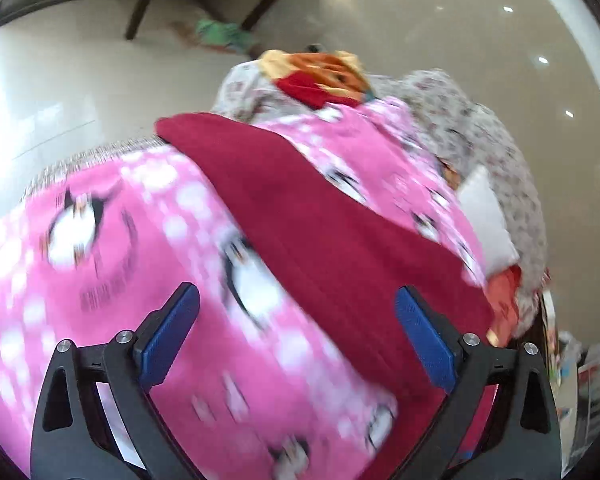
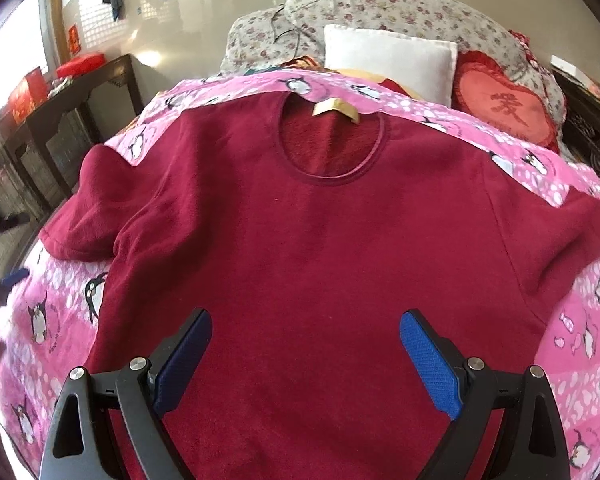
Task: Fold small clothes
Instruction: 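Grasp a sleeve with the left tool and fold it across the body, then open the left tool and release the folded sleeve, then grasp the sweatshirt's other side edge with the right tool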
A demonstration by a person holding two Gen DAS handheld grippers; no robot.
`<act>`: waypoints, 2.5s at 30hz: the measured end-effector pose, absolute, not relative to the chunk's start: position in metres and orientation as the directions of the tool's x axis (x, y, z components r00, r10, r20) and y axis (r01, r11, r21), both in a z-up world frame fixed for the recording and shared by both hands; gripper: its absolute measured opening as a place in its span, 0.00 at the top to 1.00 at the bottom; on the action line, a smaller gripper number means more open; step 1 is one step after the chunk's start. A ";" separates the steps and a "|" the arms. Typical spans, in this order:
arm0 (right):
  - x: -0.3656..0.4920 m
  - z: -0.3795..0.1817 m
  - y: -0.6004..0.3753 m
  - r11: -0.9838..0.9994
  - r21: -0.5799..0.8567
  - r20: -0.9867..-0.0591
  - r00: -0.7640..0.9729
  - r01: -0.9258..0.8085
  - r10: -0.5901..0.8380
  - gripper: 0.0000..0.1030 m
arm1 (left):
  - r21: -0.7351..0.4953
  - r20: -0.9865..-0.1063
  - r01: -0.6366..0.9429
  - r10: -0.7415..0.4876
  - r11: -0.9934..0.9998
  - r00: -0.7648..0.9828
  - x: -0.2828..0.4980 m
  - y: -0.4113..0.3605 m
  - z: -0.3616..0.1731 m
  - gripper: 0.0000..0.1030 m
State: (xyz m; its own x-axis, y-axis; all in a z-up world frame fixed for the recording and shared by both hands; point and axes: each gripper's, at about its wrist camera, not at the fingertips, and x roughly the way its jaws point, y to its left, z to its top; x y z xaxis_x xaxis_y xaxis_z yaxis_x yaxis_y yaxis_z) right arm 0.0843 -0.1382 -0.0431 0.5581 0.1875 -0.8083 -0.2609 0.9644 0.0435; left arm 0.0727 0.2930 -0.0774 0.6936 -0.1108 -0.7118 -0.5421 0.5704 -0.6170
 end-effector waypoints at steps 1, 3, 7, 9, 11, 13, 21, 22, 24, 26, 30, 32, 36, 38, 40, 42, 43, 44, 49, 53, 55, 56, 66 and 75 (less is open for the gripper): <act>0.085 -0.043 -0.134 0.961 0.036 -0.810 0.556 -0.274 0.189 0.08 | -0.605 -0.728 -0.572 -0.094 0.553 0.679 0.080 0.302 -0.082 0.04; 0.085 -0.043 -0.129 0.956 0.032 -0.811 0.552 -0.290 0.195 0.08 | -0.615 -0.732 -0.597 -0.091 0.515 0.675 0.090 0.313 -0.087 0.04; 0.087 -0.044 -0.120 0.949 0.040 -0.813 0.542 -0.313 0.213 0.08 | -0.584 -0.741 -0.603 -0.056 0.543 0.669 0.110 0.315 -0.084 0.04; 0.089 -0.045 -0.116 0.946 0.045 -0.815 0.535 -0.322 0.221 0.08 | -0.577 -0.738 -0.598 -0.041 0.556 0.674 0.115 0.316 -0.088 0.05; 0.088 -0.046 -0.112 0.943 0.051 -0.816 0.531 -0.328 0.229 0.08 | -0.570 -0.732 -0.581 -0.037 0.582 0.681 0.124 0.318 -0.092 0.38; 0.088 -0.048 -0.110 0.942 0.057 -0.819 0.524 -0.332 0.234 0.08 | -0.570 -0.740 -0.581 -0.056 0.581 0.670 0.130 0.324 -0.098 0.83; 0.080 -0.036 -0.119 0.938 0.072 -0.804 0.536 -0.340 0.256 0.09 | -0.561 -0.612 -0.418 -0.018 0.714 0.791 0.125 0.299 -0.012 0.93; 0.080 -0.034 -0.125 0.940 0.080 -0.801 0.539 -0.332 0.259 0.09 | -0.546 -0.585 -0.382 -0.013 0.745 0.811 0.123 0.286 0.007 0.93; 0.081 -0.030 -0.136 0.945 0.091 -0.798 0.545 -0.314 0.258 0.09 | -0.492 -0.518 -0.274 -0.025 0.826 0.855 0.116 0.243 0.048 0.93; 0.084 -0.026 -0.154 0.957 0.095 -0.788 0.566 -0.273 0.240 0.09 | -0.422 -0.457 -0.145 -0.071 0.895 0.887 0.109 0.188 0.078 0.93; 0.089 -0.022 -0.200 0.981 0.103 -0.782 0.596 -0.166 0.183 0.09 | -0.319 -0.456 0.141 -0.282 0.937 0.844 0.106 0.063 0.076 0.93; 0.091 -0.022 -0.224 0.990 0.097 -0.783 0.606 -0.101 0.138 0.08 | -0.296 -0.501 0.246 -0.369 0.923 0.783 0.111 0.013 0.053 0.93; 0.096 -0.023 -0.266 0.995 0.100 -0.785 0.614 -0.004 0.081 0.08 | -0.302 -0.580 0.416 -0.512 0.858 0.633 0.124 -0.056 -0.003 0.91; 0.097 -0.025 -0.284 0.993 0.115 -0.790 0.608 0.032 0.072 0.08 | -0.300 -0.603 0.454 -0.535 0.839 0.591 0.126 -0.067 -0.017 0.85; 0.099 -0.027 -0.298 0.990 0.130 -0.794 0.603 0.058 0.069 0.08 | -0.315 -0.611 0.457 -0.546 0.832 0.573 0.124 -0.061 -0.018 0.78; 0.099 -0.027 -0.302 0.988 0.143 -0.789 0.609 0.058 0.078 0.08 | -0.352 -0.597 0.453 -0.569 0.819 0.565 0.123 -0.047 -0.011 0.67; 0.101 -0.027 -0.303 0.987 0.153 -0.785 0.613 0.051 0.090 0.09 | -0.364 -0.579 0.448 -0.575 0.816 0.578 0.118 -0.038 -0.005 0.59; 0.104 -0.026 -0.302 0.986 0.165 -0.780 0.616 0.040 0.105 0.09 | -0.367 -0.565 0.441 -0.572 0.820 0.594 0.113 -0.031 0.002 0.48; 0.128 -0.026 -0.281 0.982 0.178 -0.758 0.628 -0.056 0.173 0.09 | -0.308 -0.532 0.320 -0.441 0.896 0.723 0.091 0.028 0.015 0.27; 0.153 -0.037 -0.254 0.981 0.136 -0.776 0.602 -0.135 0.190 0.08 | -0.252 -0.572 0.191 -0.305 0.949 0.761 0.095 0.066 0.007 0.27; 0.162 -0.041 -0.242 0.984 0.064 -0.779 0.608 -0.165 0.153 0.07 | -0.293 -0.595 0.135 -0.291 0.947 0.750 0.101 0.087 0.000 0.27; 0.167 -0.043 -0.240 0.985 0.040 -0.783 0.607 -0.170 0.137 0.07 | -0.317 -0.598 0.122 -0.298 0.941 0.744 0.103 0.094 -0.003 0.27; 0.135 0.000 -0.247 0.978 -0.003 -0.762 0.634 -0.208 0.133 0.12 | -0.260 -0.621 0.164 -0.295 0.952 0.726 0.098 0.069 -0.019 0.27; 0.186 -0.053 -0.227 0.975 -0.020 -0.832 0.545 -0.219 0.106 0.35 | -0.274 -0.636 0.196 -0.330 0.942 0.697 0.101 0.044 -0.023 0.27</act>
